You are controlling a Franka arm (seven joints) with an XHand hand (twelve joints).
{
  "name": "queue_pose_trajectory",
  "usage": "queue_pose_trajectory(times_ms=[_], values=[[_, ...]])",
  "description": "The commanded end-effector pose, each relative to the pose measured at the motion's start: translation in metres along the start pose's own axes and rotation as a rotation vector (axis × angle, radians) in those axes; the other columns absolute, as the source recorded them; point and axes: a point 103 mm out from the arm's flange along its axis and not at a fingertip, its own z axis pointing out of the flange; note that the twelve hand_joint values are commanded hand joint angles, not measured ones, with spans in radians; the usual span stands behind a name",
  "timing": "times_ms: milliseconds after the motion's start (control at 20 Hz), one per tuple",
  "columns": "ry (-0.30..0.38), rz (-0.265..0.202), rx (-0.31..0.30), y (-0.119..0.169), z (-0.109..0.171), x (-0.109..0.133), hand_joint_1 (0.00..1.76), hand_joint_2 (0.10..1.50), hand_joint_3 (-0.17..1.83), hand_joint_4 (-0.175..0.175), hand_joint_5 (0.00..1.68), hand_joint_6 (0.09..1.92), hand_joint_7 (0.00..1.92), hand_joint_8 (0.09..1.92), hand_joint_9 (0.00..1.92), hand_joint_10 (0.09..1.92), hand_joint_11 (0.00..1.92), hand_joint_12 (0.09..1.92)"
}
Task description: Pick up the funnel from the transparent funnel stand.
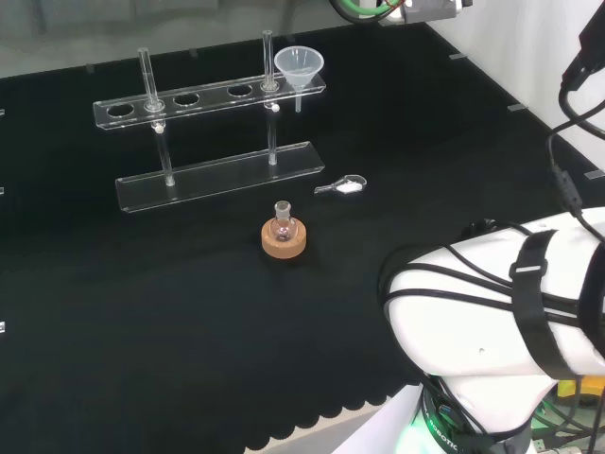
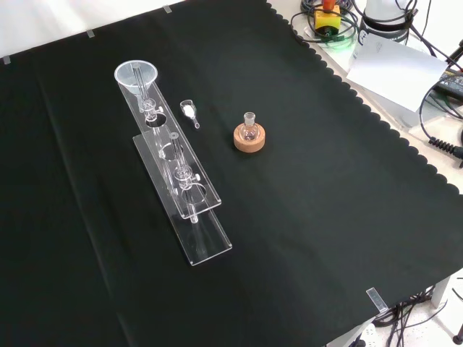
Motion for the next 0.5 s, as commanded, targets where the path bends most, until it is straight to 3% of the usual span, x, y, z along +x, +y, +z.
queue_pose_trajectory(times_ms=[50, 150, 350, 500], values=[[-0.009, 0.000, -0.010, 0.000, 0.000, 0.000, 0.01, 1.14, 0.53, 0.022, 0.21, 0.25, 0.05, 0.56, 0.23, 0.64, 0.04, 1.29], [-0.010, 0.001, -0.010, 0.001, 0.000, 0.000, 0.00, 1.20, 0.43, 0.022, 0.25, 0.14, 0.05, 0.55, 0.23, 0.63, 0.01, 1.34], [-0.006, 0.012, 0.005, 0.008, 0.001, -0.002, 0.00, 1.22, 0.39, 0.022, 0.27, 0.10, 0.05, 0.55, 0.23, 0.63, 0.00, 1.35], [-0.018, 0.034, 0.005, 0.015, -0.004, 0.013, 0.00, 1.22, 0.38, 0.021, 0.28, 0.10, 0.06, 0.55, 0.23, 0.63, 0.00, 1.35]])
